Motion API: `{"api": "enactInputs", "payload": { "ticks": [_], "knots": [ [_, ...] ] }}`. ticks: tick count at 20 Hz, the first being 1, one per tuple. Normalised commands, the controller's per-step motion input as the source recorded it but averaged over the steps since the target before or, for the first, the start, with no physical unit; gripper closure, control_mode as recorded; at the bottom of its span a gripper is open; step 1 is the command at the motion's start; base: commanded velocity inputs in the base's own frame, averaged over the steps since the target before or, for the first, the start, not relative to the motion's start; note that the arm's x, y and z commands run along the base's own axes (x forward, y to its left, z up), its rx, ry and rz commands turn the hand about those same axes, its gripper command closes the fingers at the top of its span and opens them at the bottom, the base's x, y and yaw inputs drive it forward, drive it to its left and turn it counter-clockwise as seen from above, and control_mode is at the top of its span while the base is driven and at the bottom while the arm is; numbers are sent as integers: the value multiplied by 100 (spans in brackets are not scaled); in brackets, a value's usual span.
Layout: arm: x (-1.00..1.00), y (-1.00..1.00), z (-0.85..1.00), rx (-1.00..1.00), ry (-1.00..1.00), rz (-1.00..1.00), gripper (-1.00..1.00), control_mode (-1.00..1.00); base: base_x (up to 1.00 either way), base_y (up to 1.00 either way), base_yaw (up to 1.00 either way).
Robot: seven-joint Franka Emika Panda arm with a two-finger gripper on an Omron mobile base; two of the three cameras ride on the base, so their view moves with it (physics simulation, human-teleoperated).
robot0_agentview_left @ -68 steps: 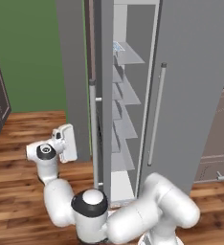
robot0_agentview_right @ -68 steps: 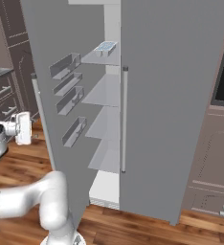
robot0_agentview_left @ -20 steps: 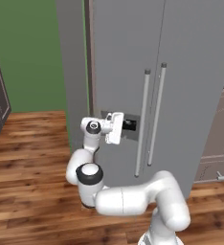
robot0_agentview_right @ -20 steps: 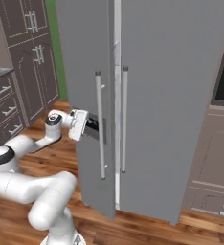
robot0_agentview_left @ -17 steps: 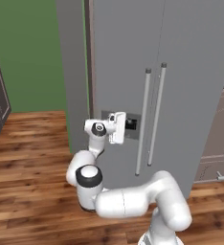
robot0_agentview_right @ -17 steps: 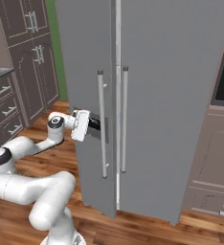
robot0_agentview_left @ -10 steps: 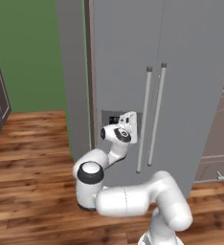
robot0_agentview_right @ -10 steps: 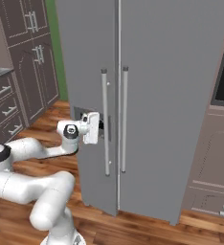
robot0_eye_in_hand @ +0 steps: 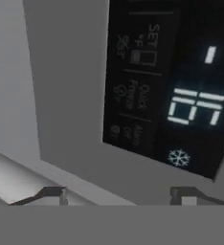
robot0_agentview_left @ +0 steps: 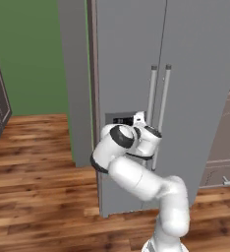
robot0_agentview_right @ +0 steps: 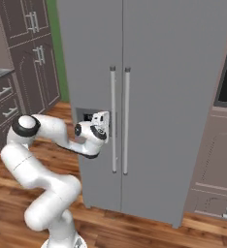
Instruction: The ice cube tray has been filled with water. Take the tray and place it in the freezer to make ice. Close the freezer door after placing the tray.
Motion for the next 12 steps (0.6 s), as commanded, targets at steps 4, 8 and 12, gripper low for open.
{"api": "enactInputs", "payload": {
  "ticks": [4,8,12],
  "knots": [
    [100,-28,27,12,65,20,-100,-100,0,0,0],
    [100,-21,26,13,67,16,-100,-100,0,0,0],
    [100,0,7,6,68,7,-100,-100,0,0,0]
  ]
}}
